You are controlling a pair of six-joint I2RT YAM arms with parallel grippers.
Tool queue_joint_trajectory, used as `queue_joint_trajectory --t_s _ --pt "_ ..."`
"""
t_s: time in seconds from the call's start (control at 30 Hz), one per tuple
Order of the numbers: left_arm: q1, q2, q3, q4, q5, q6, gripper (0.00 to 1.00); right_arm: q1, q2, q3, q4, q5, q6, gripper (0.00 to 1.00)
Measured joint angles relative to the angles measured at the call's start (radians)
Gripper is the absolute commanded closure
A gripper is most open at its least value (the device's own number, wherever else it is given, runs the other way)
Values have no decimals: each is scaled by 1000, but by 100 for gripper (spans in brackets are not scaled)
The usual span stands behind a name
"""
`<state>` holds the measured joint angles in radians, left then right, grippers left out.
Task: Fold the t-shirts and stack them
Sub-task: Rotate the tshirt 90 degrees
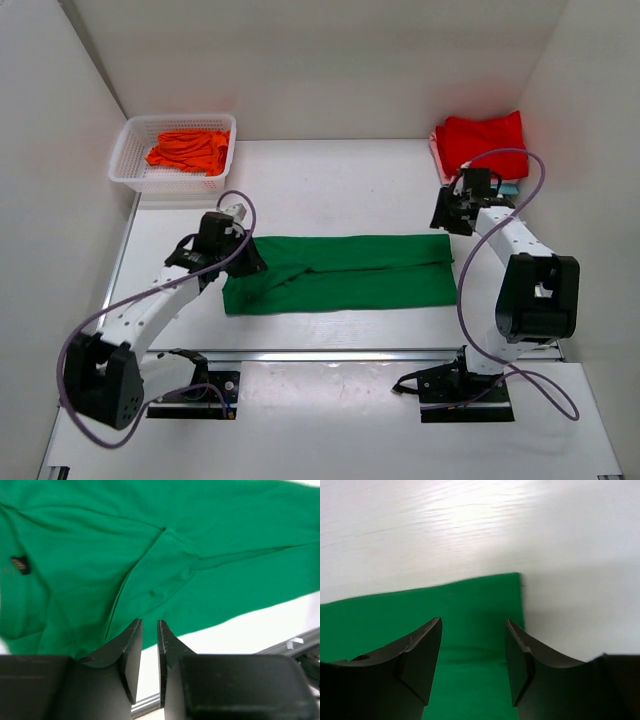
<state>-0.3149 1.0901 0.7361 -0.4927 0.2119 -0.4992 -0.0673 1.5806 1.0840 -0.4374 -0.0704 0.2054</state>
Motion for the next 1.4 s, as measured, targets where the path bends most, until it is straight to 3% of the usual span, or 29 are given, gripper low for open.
queue_joint_trajectory --t_s 0.23,0.3,0.33,0.4,0.53,0.63,0.8,0.83,0.87,0.93,1.0,1.1,1.2,1.33,1.4 --pt "-70 284 -29 141 -111 -85 74 82 106 52 27 -17 24 40" --pt "-73 401 -5 145 -141 -91 75 100 149 43 14 -8 44 43" --pt "-73 461 43 118 -130 -97 76 110 161 26 11 -1 62 51" --pt "-76 573 180 93 -153 -86 77 142 161 -31 -6 5 93 56" --pt "-90 823 495 34 -169 -55 82 240 37 -167 -5 12 192 54" --pt "-93 1005 774 -67 -179 -23 82 368 -118 -307 -10 1 289 61" --pt "-87 1529 1674 -364 -150 39 87 558 -284 -463 16 -58 454 57" --pt "-83 1596 1785 -361 -134 42 87 579 -289 -475 33 -64 480 57" --pt "-73 1600 1764 -310 -106 40 92 591 -289 -481 51 -72 499 56" --pt "-56 1557 1698 -309 -92 45 91 610 -288 -493 98 -87 532 56" --pt "-45 1591 1779 -378 -90 51 88 636 -279 -497 143 -92 555 55" --pt "-24 1677 1924 -395 -59 43 91 712 -229 -490 216 -97 583 51" --pt "-1 1620 1794 -310 -27 19 95 788 -186 -477 294 -105 614 50" --pt "24 1682 1898 -311 13 -4 94 887 -144 -472 398 -114 653 37" --pt "40 1678 1866 -264 52 -27 99 935 -127 -460 436 -111 657 29"
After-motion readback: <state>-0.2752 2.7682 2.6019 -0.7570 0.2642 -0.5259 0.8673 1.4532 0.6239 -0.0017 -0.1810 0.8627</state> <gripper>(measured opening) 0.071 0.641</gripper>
